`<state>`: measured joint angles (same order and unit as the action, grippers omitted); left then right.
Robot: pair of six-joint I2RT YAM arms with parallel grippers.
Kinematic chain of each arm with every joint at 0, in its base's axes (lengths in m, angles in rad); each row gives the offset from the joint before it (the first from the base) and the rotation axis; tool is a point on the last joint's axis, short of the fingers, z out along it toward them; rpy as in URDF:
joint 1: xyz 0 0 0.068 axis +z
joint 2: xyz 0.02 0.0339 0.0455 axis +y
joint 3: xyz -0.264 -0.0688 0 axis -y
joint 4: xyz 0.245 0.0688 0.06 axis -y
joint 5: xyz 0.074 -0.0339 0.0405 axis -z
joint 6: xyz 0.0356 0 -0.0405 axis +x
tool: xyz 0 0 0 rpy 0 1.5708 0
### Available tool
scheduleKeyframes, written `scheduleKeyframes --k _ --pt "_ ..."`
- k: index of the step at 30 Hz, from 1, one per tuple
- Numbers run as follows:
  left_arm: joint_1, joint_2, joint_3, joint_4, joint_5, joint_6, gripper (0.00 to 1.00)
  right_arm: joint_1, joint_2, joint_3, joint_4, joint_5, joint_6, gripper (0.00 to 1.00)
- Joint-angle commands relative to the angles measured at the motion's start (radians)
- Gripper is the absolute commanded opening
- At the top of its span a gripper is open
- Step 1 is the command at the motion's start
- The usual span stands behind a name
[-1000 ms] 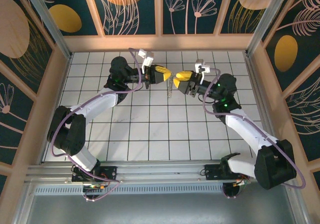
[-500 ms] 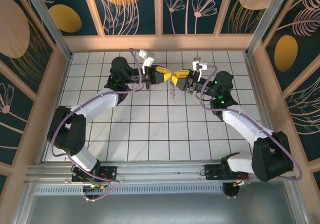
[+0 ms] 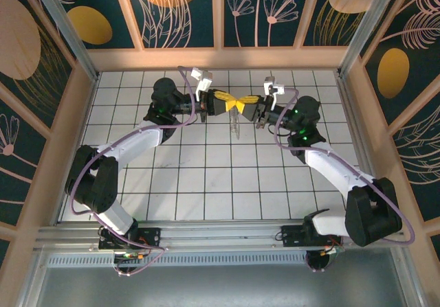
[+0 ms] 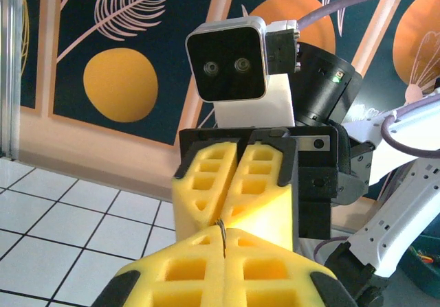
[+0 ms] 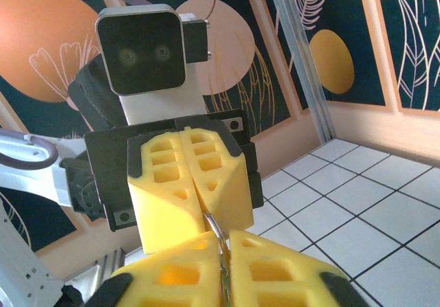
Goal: Put the keys on the keyring
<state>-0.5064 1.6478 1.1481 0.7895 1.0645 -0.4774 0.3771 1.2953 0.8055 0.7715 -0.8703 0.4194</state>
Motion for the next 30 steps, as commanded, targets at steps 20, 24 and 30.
scheduleKeyframes --k 20,24,30 --pt "-0.002 0.012 0.199 -0.406 -0.144 0.236 0.29 -0.067 0.009 0.016 -0.092 -0.007 -0.094 0.0" --pt "0.016 0.039 0.242 -0.474 -0.147 0.273 0.3 -0.09 0.035 0.053 -0.128 -0.03 -0.102 0.0" --pt "0.069 0.147 0.365 -0.64 -0.032 0.344 0.34 -0.096 0.066 0.154 -0.305 -0.041 -0.213 0.0"
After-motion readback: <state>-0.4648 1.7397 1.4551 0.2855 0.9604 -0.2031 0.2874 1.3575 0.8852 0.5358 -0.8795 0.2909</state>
